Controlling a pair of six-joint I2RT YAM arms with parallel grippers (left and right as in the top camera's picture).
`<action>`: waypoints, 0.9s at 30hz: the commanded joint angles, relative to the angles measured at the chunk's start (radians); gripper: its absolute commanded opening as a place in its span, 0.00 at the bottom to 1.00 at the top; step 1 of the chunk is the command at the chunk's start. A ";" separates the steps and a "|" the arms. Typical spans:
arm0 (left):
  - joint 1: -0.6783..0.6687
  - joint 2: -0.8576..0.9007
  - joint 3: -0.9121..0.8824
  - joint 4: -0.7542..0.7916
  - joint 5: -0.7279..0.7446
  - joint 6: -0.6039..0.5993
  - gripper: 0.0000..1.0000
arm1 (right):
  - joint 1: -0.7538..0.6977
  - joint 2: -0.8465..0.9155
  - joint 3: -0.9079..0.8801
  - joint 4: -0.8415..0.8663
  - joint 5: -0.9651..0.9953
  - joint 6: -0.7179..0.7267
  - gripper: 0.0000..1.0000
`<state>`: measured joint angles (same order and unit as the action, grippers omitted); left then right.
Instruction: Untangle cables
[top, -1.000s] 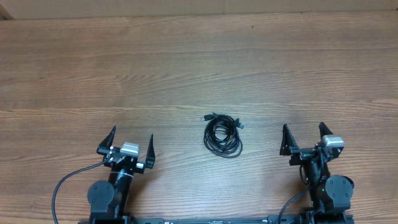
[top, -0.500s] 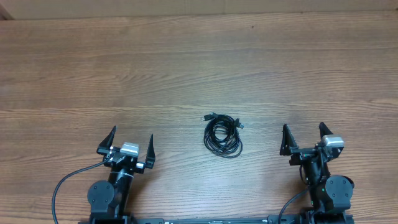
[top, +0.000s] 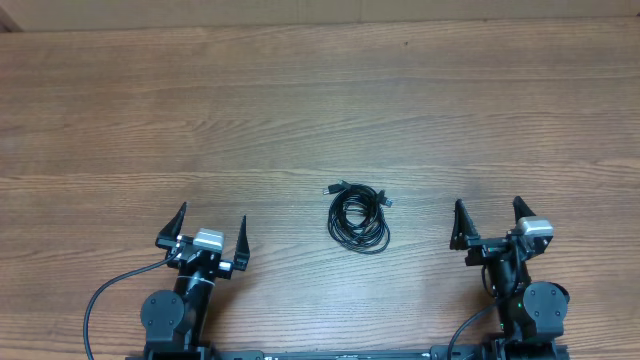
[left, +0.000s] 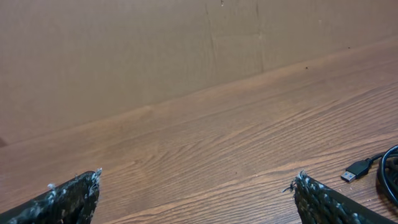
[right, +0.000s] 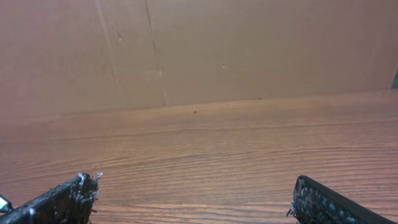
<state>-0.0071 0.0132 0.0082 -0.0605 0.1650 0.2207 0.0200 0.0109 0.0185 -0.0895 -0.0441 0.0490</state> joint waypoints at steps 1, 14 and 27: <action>-0.002 -0.008 -0.003 -0.002 0.005 0.019 1.00 | -0.005 -0.008 -0.010 0.006 0.010 0.003 1.00; -0.002 -0.008 -0.003 -0.002 0.004 0.019 1.00 | -0.005 -0.008 -0.010 0.008 0.009 0.004 1.00; -0.002 -0.008 -0.003 -0.002 0.011 0.019 1.00 | -0.005 -0.008 -0.010 0.009 -0.001 0.003 1.00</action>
<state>-0.0071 0.0132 0.0082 -0.0601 0.1650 0.2207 0.0200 0.0109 0.0185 -0.0887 -0.0448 0.0490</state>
